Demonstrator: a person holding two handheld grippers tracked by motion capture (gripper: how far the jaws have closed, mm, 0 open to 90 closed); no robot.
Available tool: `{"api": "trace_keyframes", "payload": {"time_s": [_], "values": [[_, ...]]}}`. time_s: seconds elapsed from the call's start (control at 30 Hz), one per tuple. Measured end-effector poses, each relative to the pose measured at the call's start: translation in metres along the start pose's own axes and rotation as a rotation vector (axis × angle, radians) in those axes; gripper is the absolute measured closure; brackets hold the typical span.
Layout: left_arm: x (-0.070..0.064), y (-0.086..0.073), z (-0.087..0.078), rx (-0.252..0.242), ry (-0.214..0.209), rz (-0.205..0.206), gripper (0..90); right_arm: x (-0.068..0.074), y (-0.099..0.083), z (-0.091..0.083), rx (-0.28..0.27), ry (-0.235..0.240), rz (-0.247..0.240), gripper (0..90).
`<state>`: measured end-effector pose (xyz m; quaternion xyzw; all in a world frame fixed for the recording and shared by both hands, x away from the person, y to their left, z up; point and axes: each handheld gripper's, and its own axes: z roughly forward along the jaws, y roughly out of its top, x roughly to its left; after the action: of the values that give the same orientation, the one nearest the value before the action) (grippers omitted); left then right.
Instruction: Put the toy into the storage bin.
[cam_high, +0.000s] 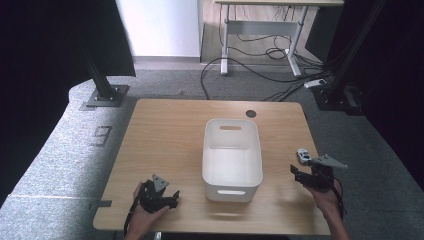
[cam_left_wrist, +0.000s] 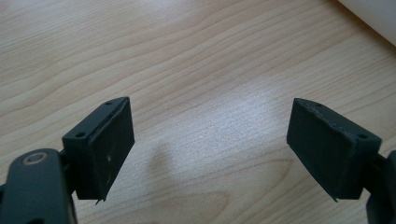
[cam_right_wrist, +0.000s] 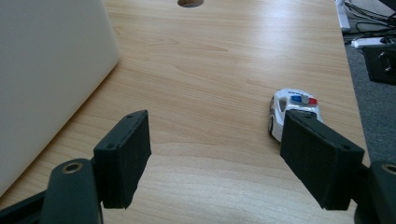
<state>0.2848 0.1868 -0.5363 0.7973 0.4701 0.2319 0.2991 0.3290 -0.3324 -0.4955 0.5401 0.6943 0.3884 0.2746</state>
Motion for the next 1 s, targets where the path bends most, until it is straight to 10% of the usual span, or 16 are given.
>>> {"api": "trace_keyframes", "payload": {"time_s": [1.0], "values": [[0.001, 0.0, 0.0, 0.0, -0.003, 0.003, 15.1, -0.027, -0.007, 0.013, 0.042, -0.097, -0.004, 29.5]]}}
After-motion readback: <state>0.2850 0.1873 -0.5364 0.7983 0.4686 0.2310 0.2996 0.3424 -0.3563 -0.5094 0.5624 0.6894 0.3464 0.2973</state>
